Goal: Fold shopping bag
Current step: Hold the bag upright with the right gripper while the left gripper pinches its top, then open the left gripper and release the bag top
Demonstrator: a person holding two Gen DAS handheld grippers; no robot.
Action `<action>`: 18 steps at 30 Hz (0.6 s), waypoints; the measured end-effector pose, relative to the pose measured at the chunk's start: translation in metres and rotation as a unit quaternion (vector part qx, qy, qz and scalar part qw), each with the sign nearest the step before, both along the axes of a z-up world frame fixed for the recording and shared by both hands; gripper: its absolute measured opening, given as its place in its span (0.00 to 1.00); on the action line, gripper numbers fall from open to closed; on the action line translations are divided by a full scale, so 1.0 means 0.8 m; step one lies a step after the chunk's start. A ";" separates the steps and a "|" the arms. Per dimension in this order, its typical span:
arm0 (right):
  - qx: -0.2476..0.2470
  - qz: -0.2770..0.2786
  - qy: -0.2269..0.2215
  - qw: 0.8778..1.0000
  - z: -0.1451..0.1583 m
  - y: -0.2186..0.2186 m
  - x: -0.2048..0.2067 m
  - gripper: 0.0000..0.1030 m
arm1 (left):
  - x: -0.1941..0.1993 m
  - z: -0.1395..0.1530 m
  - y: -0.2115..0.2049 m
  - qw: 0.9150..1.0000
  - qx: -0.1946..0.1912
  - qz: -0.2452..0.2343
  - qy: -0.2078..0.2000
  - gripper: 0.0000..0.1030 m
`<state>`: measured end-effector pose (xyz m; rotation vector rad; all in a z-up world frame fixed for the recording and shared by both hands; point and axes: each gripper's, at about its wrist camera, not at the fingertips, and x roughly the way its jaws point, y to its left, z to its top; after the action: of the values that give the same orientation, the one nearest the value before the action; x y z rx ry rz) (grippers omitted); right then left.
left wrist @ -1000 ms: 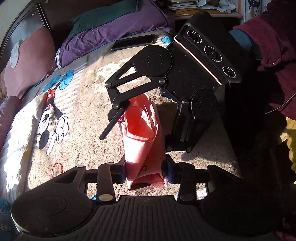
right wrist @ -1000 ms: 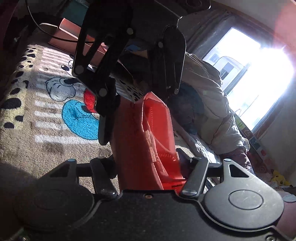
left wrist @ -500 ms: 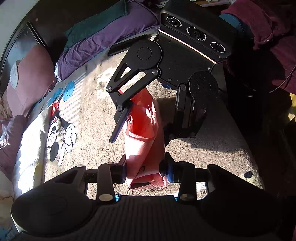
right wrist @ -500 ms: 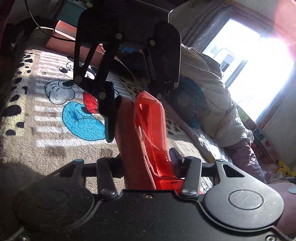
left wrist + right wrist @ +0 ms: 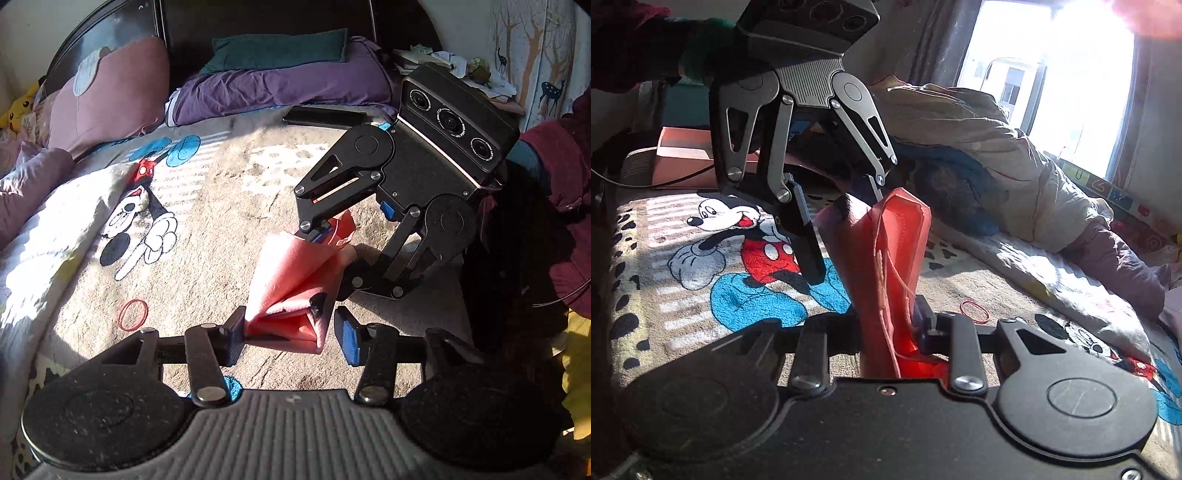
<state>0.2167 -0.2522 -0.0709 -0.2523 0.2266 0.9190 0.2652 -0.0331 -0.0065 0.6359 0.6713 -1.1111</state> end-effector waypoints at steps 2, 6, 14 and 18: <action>0.083 -0.019 0.042 0.995 0.005 -0.020 0.021 0.25 | 0.013 0.014 0.018 0.998 -0.048 0.040 0.005 0.52; 0.179 -0.043 0.094 0.979 0.000 -0.041 0.046 0.25 | 0.041 0.020 0.051 0.973 -0.171 0.151 0.020 0.74; 0.294 -0.098 0.149 0.939 -0.022 -0.074 0.063 0.25 | 0.109 -0.039 0.069 0.910 -0.279 0.277 0.130 0.74; 0.327 -0.124 0.157 0.924 -0.026 -0.094 0.069 0.25 | 0.118 -0.050 0.037 0.941 -0.170 0.289 0.039 0.74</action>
<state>0.2716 -0.3276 -0.0915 0.5389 0.2270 0.7329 0.3594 -0.0038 -0.0464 0.0783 0.6553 -0.6750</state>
